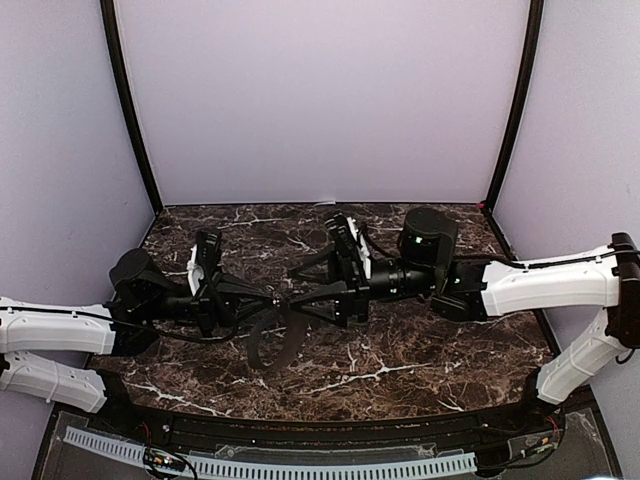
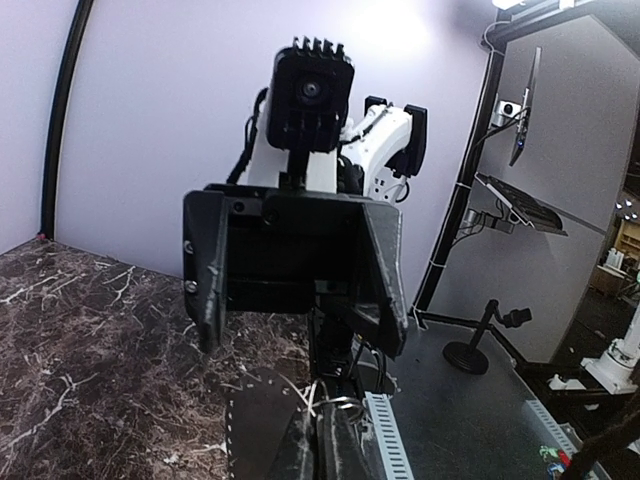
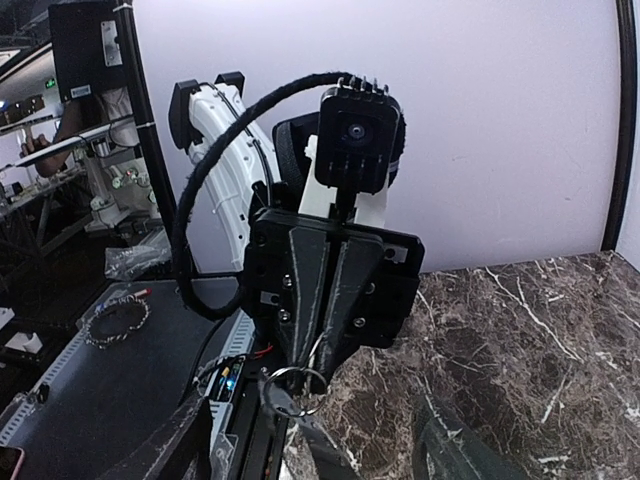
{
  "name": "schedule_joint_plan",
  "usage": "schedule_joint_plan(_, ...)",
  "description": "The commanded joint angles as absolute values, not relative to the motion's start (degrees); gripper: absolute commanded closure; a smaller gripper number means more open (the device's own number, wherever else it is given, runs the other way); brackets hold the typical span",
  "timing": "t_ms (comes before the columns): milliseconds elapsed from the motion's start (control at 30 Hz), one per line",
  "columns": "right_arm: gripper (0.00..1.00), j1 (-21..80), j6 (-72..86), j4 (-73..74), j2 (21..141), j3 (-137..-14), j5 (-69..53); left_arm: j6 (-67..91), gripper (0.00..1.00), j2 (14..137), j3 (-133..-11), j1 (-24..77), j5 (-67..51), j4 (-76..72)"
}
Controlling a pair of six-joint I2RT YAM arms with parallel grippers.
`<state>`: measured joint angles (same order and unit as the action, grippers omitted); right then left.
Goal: Remove the keys from the keyring
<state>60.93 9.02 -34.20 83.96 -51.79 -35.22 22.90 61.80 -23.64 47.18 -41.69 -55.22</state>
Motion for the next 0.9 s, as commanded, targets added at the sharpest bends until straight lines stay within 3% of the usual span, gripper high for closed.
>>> schedule_joint_plan(0,0.32,60.23,3.28,-20.55,83.63,-58.24,-39.97,20.10,1.00,60.03,-27.34,47.55,-47.04,-50.67)
schedule_joint_plan(233,0.32,59.68,0.08,-8.48,86.70,-64.52,-50.08,17.83,1.00,59.07,-29.01,47.55,-51.44,-44.86)
schedule_joint_plan(400,0.41,59.69,-0.63,-4.09,90.34,-69.05,-53.63,16.81,1.00,59.06,-30.47,47.55,-52.85,-41.53)
schedule_joint_plan(867,0.53,59.85,3.12,-6.64,93.96,-69.44,-59.50,10.05,1.00,58.36,-33.19,47.64,-49.11,-31.15)
